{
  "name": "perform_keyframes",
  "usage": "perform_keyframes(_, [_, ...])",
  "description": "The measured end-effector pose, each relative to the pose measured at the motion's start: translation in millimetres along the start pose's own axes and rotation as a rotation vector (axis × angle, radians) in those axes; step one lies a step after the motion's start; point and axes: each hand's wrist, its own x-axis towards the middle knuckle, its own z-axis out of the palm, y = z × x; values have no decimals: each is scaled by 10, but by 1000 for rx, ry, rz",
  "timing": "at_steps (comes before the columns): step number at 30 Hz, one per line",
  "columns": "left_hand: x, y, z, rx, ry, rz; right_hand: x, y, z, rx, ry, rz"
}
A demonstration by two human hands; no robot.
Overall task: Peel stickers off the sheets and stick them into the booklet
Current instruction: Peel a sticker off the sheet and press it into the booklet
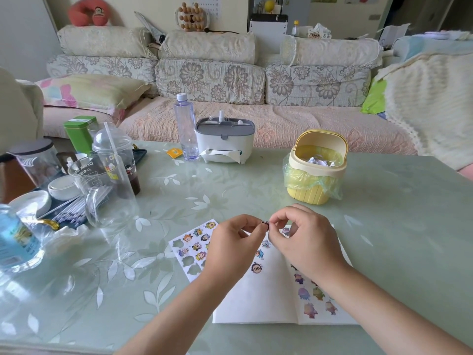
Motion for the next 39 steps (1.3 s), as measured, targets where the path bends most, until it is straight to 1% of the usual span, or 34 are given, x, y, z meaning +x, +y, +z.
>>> perform_keyframes(5, [-3, -4, 3, 29, -1, 1, -11, 33, 4, -128, 35, -84])
perform_keyframes(7, [6, -15, 2, 4, 3, -8, -21, 39, 2, -125, 28, -118])
perform_keyframes(9, [22, -15, -18, -51, 1, -24, -13, 10, -11, 23, -21, -65])
perform_keyframes(11, [36, -3, -55, -99, -24, -30, 28, -6, -40, 261, -113, 81])
perform_keyframes(13, [45, 9, -96, -106, -45, -22, 82, 22, -80, 465, -247, 218])
perform_keyframes(15, [44, 23, -127, -92, -75, -6, 125, 67, -106, 582, -335, 301])
perform_keyframes(17, [43, 24, -149, -66, -106, 15, 137, 92, -117, 641, -380, 358])
perform_keyframes(19, [34, 25, -172, -21, -127, 36, 134, 91, -126, 656, -418, 382])
perform_keyframes(22, [30, 11, -190, 18, -130, 49, 127, 75, -140, 623, -439, 362])
perform_keyframes(26, [37, -8, -184, -10, -105, 27, 121, 89, -109, 531, -405, 309])
perform_keyframes(30, [41, 11, -186, -56, -141, 9, 127, 110, -94, 484, -382, 280])
perform_keyframes(35, [34, 13, -168, -36, -120, -5, 114, 88, -52, 433, -340, 289])
perform_keyframes(37, [35, 27, -171, -60, -113, -24, 119, 65, -61, 480, -388, 331])
perform_keyframes(39, [43, 50, -184, -105, -108, -56, 132, 40, -92, 628, -471, 411])
